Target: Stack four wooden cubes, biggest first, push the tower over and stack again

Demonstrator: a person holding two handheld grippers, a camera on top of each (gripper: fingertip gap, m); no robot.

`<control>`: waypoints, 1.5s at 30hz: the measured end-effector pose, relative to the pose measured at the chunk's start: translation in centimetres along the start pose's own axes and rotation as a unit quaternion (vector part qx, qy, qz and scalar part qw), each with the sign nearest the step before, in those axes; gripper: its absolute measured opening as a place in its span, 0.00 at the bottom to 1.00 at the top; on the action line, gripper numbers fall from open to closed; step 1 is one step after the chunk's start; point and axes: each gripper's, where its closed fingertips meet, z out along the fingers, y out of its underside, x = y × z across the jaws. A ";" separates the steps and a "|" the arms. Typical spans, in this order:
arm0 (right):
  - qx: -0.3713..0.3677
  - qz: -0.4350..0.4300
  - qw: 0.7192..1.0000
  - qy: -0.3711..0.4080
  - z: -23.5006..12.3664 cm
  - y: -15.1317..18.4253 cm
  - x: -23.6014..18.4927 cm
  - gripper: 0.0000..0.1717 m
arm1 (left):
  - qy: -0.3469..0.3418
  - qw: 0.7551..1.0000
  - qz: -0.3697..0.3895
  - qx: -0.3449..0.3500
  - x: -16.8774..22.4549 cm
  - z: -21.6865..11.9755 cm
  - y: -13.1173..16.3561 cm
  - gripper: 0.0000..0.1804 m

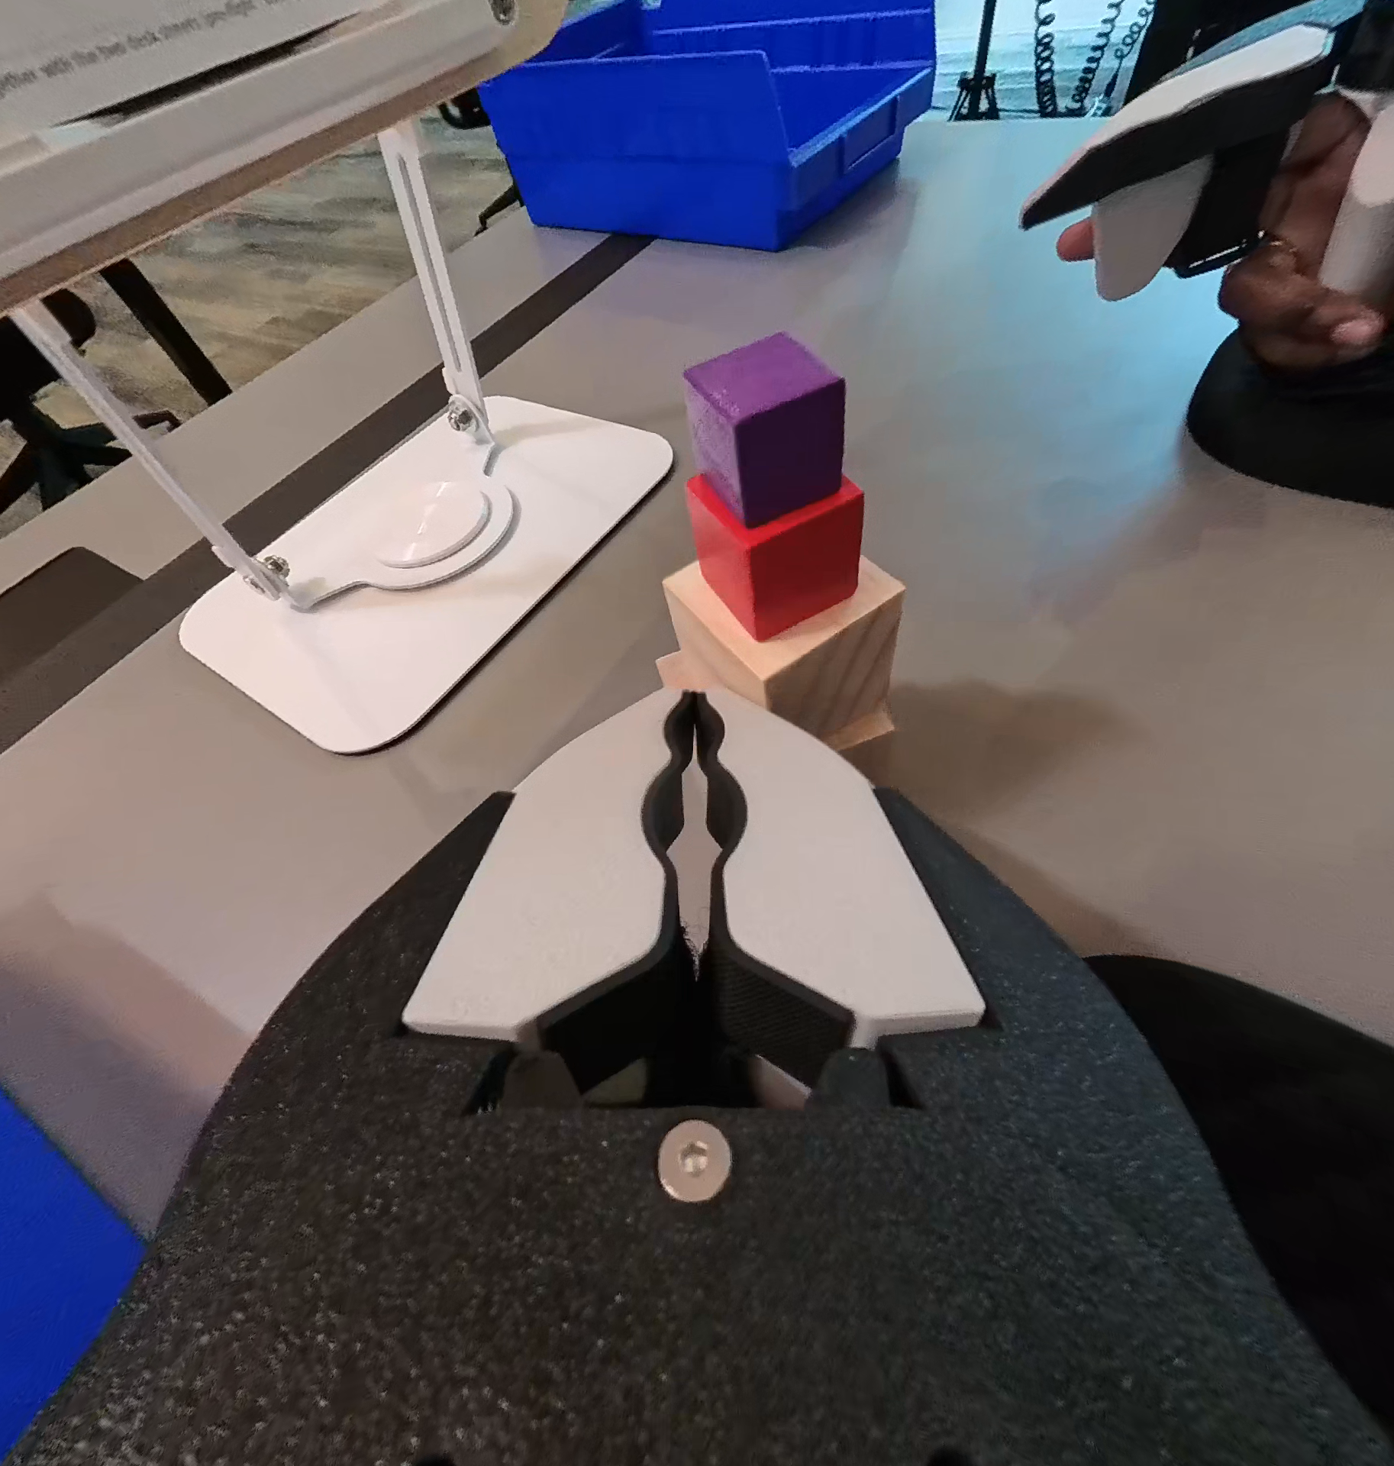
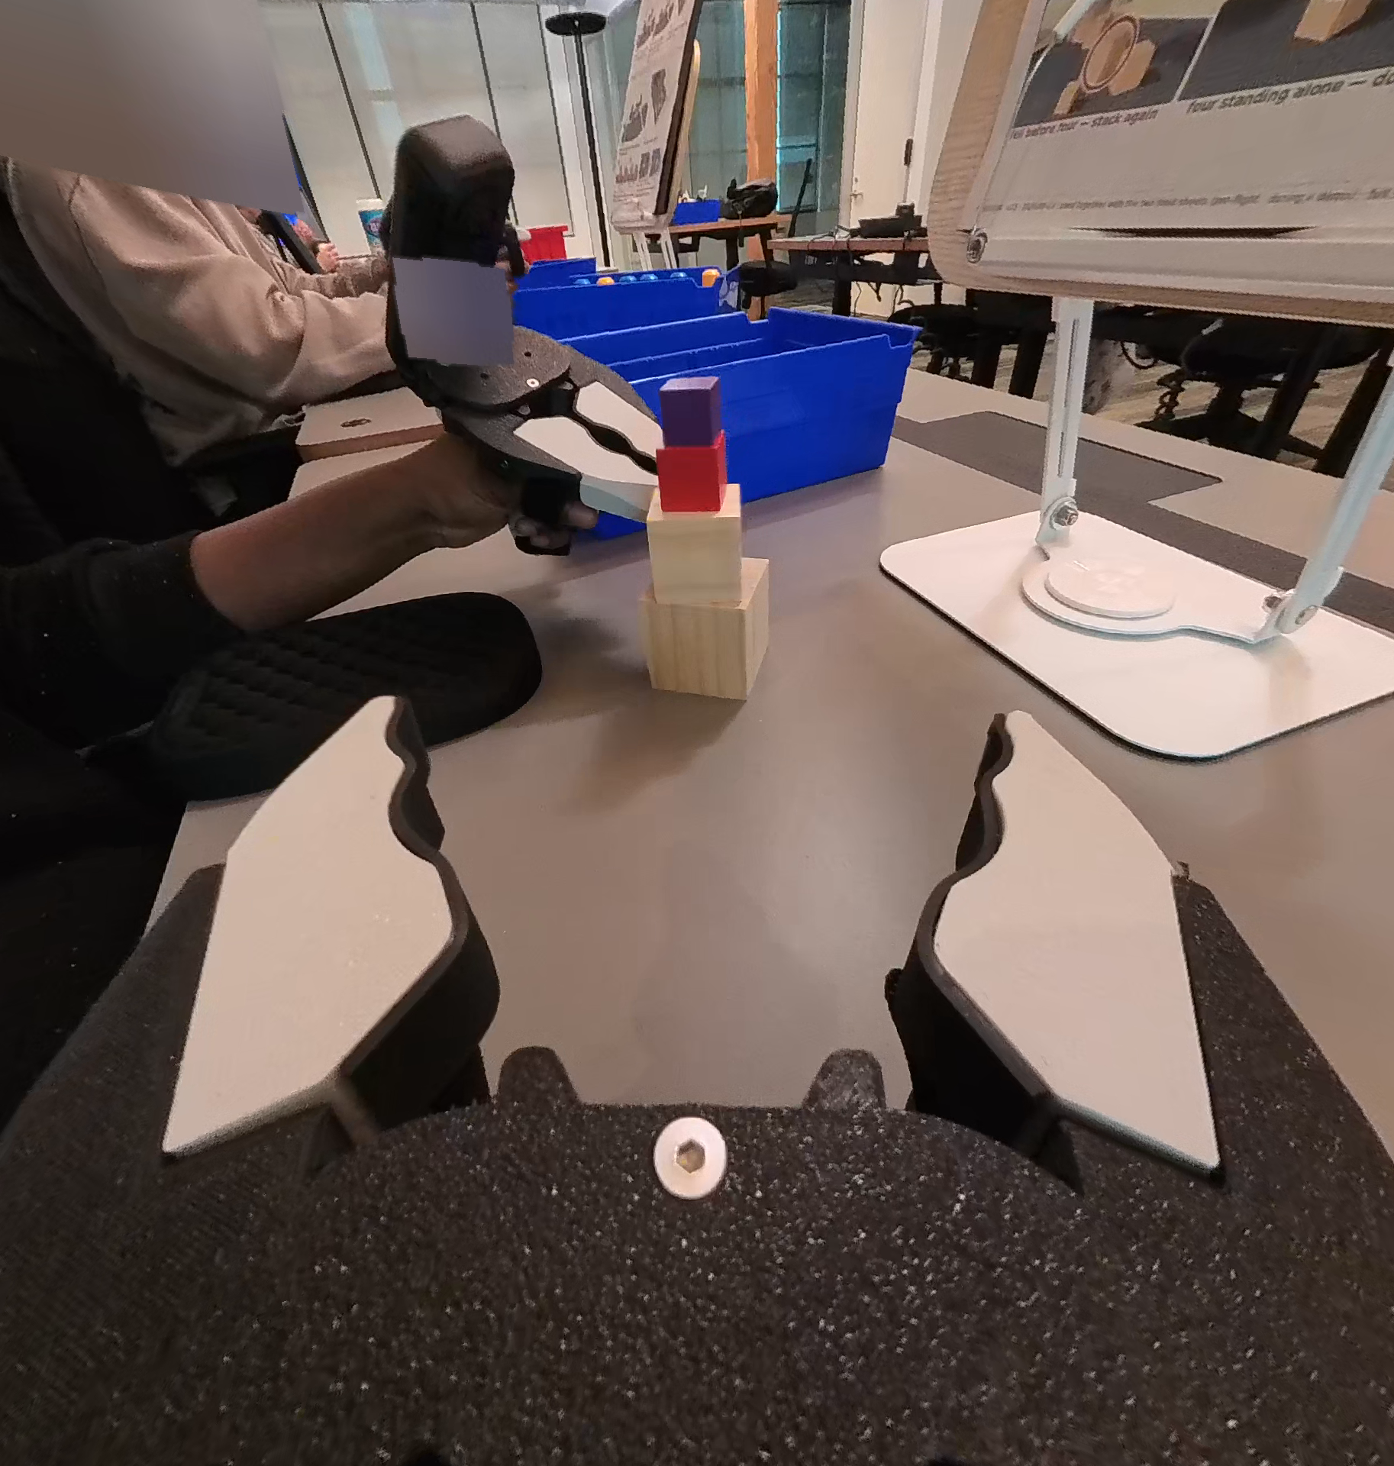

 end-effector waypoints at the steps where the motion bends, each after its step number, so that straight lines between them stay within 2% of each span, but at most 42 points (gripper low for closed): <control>1: -0.001 0.000 1.000 0.000 0.0 0.0 0.0 0.75 | 0.003 1.000 0.000 0.001 0.1 0.1 -0.1 0.00; 37: -0.008 0.001 1.000 0.005 0.1 0.2 0.2 0.72 | 0.017 1.000 0.013 -0.006 1.7 0.7 -0.8 0.00; 45: -0.008 0.000 1.000 0.005 0.1 0.2 0.2 0.72 | 0.006 1.000 -0.001 0.031 1.1 -0.2 -1.6 0.00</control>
